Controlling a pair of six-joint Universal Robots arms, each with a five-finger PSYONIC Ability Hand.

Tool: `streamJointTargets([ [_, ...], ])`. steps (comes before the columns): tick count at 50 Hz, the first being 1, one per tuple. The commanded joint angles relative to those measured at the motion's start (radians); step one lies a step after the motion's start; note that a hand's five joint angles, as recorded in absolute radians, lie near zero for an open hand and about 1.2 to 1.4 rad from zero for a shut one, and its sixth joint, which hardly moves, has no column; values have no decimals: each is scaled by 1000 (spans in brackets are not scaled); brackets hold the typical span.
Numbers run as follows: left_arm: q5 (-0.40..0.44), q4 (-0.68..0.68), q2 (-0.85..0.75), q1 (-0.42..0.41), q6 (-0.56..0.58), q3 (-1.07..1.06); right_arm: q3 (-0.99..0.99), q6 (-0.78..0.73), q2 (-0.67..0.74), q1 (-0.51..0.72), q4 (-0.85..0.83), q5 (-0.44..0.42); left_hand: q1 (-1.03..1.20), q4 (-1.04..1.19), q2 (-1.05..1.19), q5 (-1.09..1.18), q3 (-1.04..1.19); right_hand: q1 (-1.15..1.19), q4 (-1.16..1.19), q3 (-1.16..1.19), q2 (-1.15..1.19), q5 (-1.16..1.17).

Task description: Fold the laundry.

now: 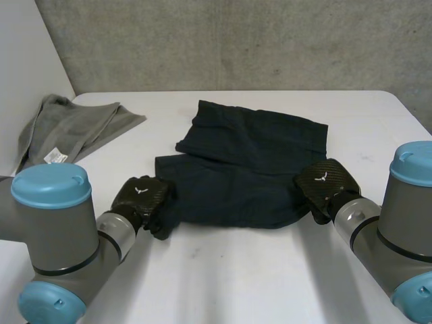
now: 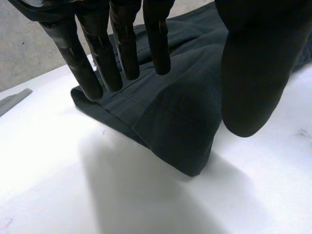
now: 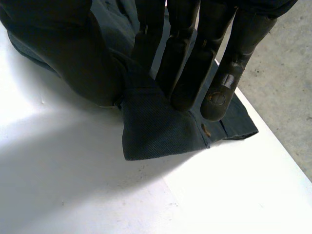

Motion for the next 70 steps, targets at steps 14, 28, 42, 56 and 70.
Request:
streamJointTargets([
  [14, -8, -6, -152, -20, -1, 125, -2, 3, -3, -4, 12, 2, 892, 899, 892, 886, 887, 421, 209, 220, 224, 255],
  [28, -8, -192, 233, -49, 256, -62, -109, -97, -124, -1, 462, -41, 892, 899, 892, 886, 887, 421, 209, 220, 224, 255],
  [42, 1, -462, 569, -61, 421, -169, -22, -281, -366, -70, 871, -245, 892, 899, 892, 886, 887, 421, 209, 220, 224, 255],
  [56, -19, -95, 13, -109, 430, 256, -132, -84, -97, -131, 427, -100, 892, 899, 892, 886, 887, 421, 209, 220, 224, 255],
  [70, -62, 228, -452, -149, 485, 740, -301, -116, 181, -70, 22, 172, 892, 899, 892, 886, 887, 421, 209, 220, 224, 255],
])
